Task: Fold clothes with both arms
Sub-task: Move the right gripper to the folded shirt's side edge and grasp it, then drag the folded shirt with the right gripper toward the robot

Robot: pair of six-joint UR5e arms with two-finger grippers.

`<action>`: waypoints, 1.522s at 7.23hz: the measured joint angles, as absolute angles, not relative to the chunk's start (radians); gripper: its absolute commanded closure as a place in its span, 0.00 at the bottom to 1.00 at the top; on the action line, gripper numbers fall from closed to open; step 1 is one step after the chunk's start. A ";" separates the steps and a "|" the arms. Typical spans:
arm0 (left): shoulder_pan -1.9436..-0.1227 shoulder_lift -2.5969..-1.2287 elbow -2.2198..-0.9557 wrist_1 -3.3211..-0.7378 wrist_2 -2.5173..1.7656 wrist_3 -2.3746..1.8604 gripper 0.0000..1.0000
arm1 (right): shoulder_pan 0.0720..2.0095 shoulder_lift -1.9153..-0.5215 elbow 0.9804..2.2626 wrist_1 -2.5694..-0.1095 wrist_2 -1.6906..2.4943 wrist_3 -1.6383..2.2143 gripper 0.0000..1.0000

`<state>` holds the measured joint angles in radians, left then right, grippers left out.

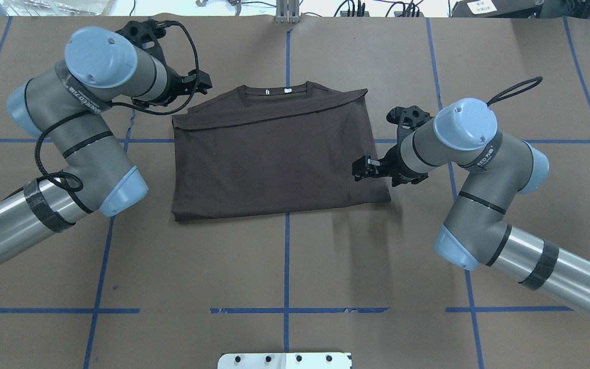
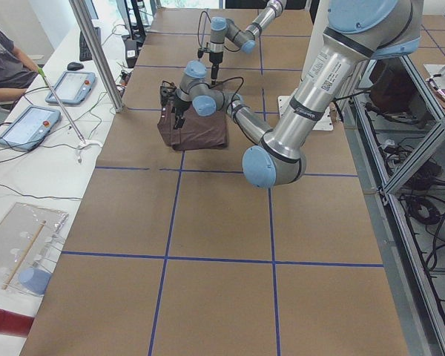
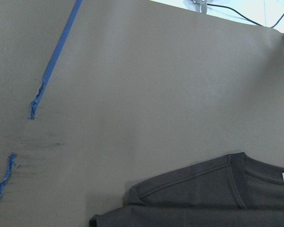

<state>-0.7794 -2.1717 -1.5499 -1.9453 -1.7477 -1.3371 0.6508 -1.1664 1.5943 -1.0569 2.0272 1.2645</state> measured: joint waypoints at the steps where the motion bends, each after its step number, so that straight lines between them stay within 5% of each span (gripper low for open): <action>1: -0.779 -2.171 -1.551 -1.945 -1.747 -1.337 0.00 | 0.644 -1.174 1.593 -1.057 2.031 1.265 0.14; 2: -0.779 -2.171 -1.553 -1.945 -1.747 -1.338 0.00 | 0.640 -1.179 1.590 -1.057 2.035 1.262 0.29; 4: -0.779 -2.171 -1.561 -1.945 -1.747 -1.338 0.00 | 0.636 -1.192 1.588 -1.057 2.042 1.250 0.99; 11: -0.778 -2.171 -1.585 -1.944 -1.749 -1.340 0.00 | 0.629 -1.278 1.687 -1.057 2.077 1.256 1.00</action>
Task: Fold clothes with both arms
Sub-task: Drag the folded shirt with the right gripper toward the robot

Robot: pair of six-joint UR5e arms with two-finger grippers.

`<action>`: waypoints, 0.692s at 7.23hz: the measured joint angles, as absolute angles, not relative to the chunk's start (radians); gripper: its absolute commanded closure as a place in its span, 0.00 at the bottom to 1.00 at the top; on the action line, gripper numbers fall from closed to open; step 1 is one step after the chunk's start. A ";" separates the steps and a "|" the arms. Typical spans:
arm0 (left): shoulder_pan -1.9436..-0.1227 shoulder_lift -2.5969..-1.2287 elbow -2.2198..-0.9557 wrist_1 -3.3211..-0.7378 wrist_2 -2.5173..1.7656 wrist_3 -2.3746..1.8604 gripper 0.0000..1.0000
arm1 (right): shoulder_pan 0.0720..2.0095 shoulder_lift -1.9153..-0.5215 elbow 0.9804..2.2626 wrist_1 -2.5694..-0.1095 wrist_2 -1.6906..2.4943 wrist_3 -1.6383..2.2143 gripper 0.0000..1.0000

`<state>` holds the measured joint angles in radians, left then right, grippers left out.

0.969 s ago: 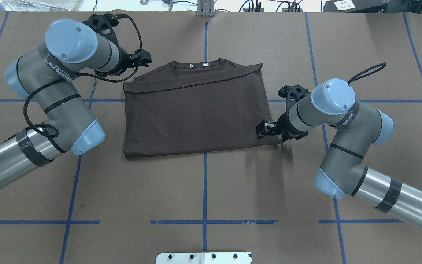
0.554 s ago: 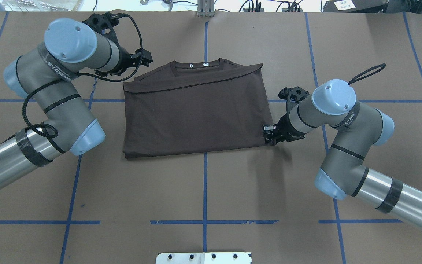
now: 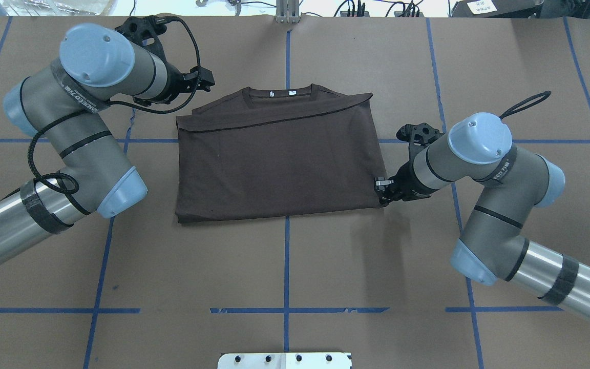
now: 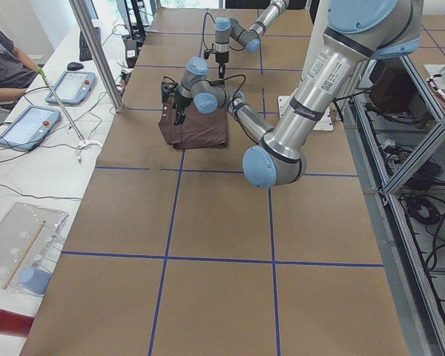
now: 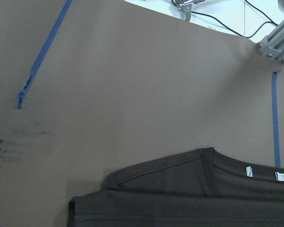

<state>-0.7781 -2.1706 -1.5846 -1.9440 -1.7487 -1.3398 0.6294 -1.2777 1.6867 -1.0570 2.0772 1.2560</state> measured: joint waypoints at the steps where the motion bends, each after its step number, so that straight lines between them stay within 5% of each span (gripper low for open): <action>1: -0.775 -2.171 -1.586 -1.944 -1.749 -1.340 0.00 | 0.601 -1.364 1.774 -1.057 2.076 1.261 1.00; 4: -0.760 -2.167 -1.589 -1.945 -1.749 -1.339 0.00 | 0.370 -1.623 2.068 -1.054 2.051 1.418 1.00; 5: -0.759 -2.165 -1.592 -1.945 -1.749 -1.340 0.00 | 0.260 -1.666 2.124 -1.054 2.011 1.479 0.01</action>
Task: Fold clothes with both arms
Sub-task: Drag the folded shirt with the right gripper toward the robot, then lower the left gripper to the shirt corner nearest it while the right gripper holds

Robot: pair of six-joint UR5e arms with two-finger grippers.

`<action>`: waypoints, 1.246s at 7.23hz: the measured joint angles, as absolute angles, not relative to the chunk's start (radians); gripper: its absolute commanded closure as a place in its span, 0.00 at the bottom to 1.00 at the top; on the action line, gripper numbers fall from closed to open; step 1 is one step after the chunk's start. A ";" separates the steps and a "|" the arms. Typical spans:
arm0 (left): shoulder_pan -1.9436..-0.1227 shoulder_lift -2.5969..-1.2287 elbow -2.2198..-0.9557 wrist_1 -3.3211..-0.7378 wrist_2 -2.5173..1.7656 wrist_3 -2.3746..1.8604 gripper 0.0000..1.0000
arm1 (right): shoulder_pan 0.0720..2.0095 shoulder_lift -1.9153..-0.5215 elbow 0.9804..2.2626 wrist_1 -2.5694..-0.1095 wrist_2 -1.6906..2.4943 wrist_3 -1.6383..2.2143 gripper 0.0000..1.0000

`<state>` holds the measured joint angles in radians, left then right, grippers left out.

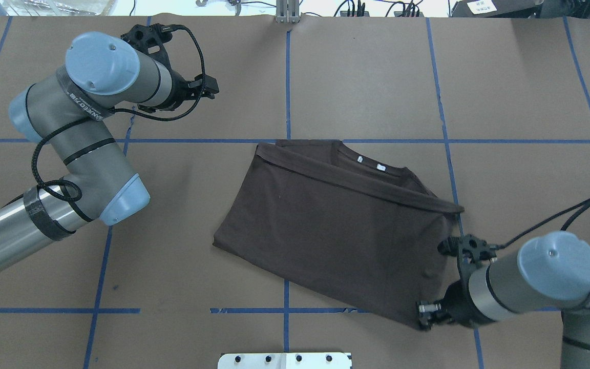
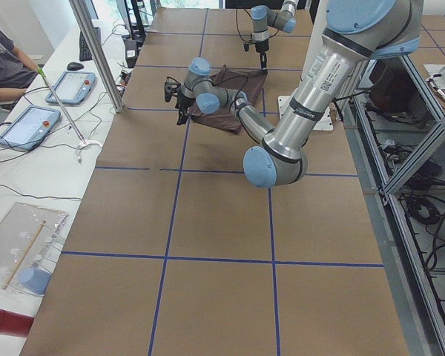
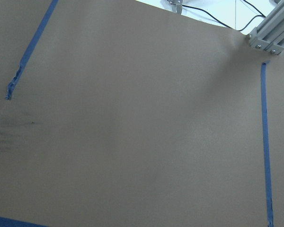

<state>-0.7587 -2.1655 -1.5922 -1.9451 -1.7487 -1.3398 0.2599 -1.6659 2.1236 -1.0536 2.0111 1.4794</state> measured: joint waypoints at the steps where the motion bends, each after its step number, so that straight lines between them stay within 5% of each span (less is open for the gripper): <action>1: -0.755 -2.165 -1.600 -1.945 -1.749 -1.340 0.00 | 0.162 -1.683 2.150 -1.053 1.951 1.530 0.00; 6: -0.556 -2.112 -1.771 -1.802 -1.781 -1.581 0.09 | 0.208 -1.616 2.217 -1.046 1.746 1.593 0.00; 9: -0.385 -2.062 -1.819 -1.771 -1.756 -1.816 0.27 | 0.300 -1.541 2.221 -1.047 1.714 1.598 0.00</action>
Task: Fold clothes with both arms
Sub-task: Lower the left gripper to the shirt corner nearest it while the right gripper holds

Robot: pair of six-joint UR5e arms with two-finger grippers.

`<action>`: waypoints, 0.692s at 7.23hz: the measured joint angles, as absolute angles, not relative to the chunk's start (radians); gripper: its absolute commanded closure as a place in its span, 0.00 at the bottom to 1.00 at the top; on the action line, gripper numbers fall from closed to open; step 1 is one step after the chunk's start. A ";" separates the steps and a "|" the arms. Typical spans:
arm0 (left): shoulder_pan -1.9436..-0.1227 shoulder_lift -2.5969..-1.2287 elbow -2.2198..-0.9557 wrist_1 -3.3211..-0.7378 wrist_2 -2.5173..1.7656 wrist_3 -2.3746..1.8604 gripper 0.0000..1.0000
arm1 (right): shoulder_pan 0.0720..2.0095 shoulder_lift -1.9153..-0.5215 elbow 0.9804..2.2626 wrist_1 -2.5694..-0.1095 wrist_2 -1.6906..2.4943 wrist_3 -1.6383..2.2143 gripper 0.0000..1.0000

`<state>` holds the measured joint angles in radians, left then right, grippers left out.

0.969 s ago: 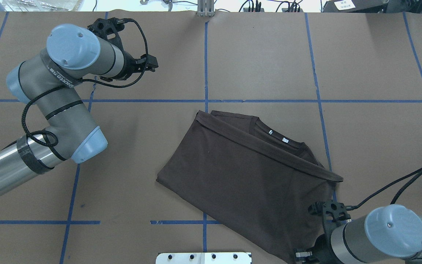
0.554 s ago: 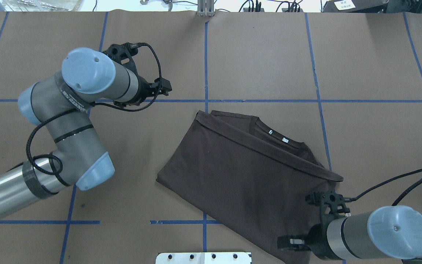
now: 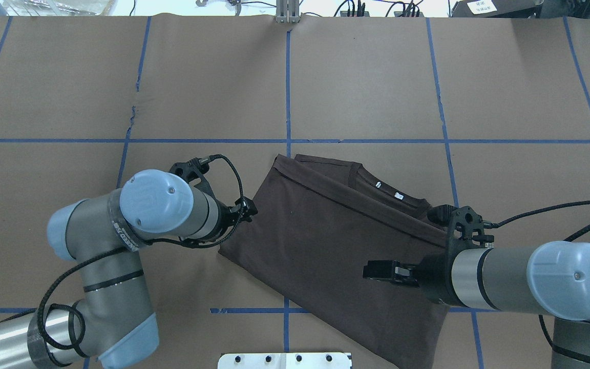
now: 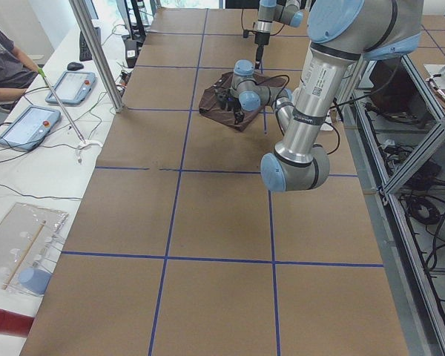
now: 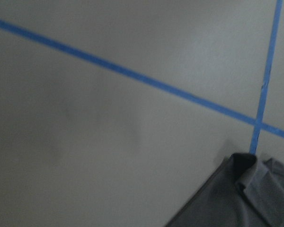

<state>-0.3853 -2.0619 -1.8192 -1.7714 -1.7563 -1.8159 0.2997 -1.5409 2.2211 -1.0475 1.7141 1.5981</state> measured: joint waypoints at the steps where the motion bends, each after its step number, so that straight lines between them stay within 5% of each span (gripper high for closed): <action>1: -0.351 -2.061 -1.811 -1.771 -1.748 -1.849 0.30 | 0.311 -1.533 2.220 -1.048 1.712 1.598 0.00; 2: -0.335 -2.061 -1.800 -1.770 -1.744 -1.862 0.34 | 0.315 -1.530 2.219 -1.048 1.711 1.598 0.00; 3: -0.330 -2.060 -1.789 -1.770 -1.742 -1.866 0.49 | 0.317 -1.526 2.218 -1.048 1.711 1.598 0.00; 5: -0.328 -2.059 -1.779 -1.770 -1.736 -1.865 1.00 | 0.320 -1.523 2.216 -1.049 1.711 1.599 0.00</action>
